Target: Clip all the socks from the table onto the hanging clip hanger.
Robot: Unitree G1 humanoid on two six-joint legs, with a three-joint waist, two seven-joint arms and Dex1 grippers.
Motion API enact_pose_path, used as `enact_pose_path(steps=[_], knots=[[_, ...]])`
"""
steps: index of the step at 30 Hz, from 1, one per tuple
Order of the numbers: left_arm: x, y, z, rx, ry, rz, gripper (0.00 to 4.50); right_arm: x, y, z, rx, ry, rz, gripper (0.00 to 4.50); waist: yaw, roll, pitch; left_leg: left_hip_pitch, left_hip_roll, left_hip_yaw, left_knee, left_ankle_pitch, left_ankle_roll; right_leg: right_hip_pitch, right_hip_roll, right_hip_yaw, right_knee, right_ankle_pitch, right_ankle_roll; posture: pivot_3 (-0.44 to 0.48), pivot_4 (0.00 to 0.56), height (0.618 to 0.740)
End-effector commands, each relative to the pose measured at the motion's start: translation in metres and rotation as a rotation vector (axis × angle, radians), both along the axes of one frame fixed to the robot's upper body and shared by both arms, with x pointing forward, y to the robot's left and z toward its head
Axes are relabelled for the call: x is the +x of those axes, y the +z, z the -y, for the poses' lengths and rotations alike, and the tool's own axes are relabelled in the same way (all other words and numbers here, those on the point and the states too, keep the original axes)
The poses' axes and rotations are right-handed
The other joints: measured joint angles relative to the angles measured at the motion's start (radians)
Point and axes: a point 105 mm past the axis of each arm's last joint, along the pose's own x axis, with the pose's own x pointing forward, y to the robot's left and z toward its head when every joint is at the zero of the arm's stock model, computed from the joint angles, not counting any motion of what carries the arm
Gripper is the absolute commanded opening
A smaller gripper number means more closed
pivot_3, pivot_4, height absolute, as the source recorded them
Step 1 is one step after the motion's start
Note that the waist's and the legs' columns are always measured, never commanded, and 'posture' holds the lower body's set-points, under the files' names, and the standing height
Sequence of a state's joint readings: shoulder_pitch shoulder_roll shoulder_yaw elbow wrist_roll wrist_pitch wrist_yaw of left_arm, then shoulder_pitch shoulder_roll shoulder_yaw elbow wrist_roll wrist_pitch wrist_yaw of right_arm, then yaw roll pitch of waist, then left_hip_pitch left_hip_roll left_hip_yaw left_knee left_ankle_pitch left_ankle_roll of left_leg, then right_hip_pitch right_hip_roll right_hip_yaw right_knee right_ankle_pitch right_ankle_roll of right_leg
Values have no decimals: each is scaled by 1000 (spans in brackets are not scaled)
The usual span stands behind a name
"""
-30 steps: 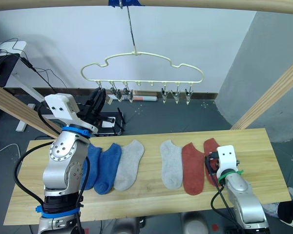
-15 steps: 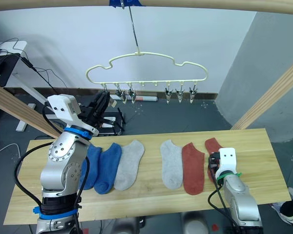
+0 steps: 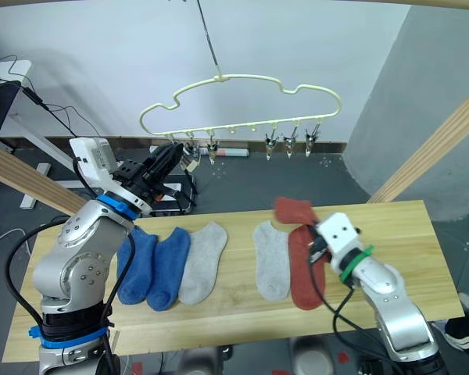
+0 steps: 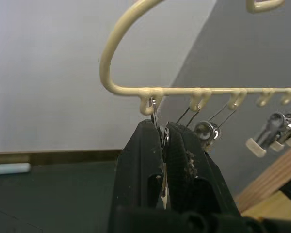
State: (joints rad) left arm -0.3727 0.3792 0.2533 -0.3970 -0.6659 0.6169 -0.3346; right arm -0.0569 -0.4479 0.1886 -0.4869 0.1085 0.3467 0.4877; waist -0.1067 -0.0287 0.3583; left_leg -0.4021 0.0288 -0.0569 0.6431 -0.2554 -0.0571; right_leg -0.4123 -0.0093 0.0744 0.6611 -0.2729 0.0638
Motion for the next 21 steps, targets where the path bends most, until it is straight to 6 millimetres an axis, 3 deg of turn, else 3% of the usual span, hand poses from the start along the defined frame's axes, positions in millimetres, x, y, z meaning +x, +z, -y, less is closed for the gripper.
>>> enact_pose_path(steps=[1, 5, 10, 21], knots=[[-11, 20, 4, -28, -46, 43, 83, -13, 18, -33, 69, 154, 53, 0, 4, 0, 0, -1, 0, 0, 0, 0, -1, 0, 0, 0, 0, 0, 0, -162, 382, 740], [-13, 22, 8, -60, -75, 14, 83, -11, 31, -56, 144, 205, 84, 0, 12, 0, 0, -7, 0, 0, 3, -1, -3, -6, -4, 0, 0, 3, -5, -162, 380, 740], [-14, 22, 9, -90, -92, -15, 83, -3, 39, -70, 198, 209, 117, 0, 21, 0, 0, -13, 0, -1, 3, 1, -7, -10, -7, -2, 0, 3, -6, -157, 375, 740], [-17, 20, 13, -136, -126, -64, 83, 9, 40, -77, 235, 170, 144, 0, 21, 0, 0, -13, -1, -2, 3, 1, -7, -11, -8, -3, 2, 3, -6, -140, 369, 740]])
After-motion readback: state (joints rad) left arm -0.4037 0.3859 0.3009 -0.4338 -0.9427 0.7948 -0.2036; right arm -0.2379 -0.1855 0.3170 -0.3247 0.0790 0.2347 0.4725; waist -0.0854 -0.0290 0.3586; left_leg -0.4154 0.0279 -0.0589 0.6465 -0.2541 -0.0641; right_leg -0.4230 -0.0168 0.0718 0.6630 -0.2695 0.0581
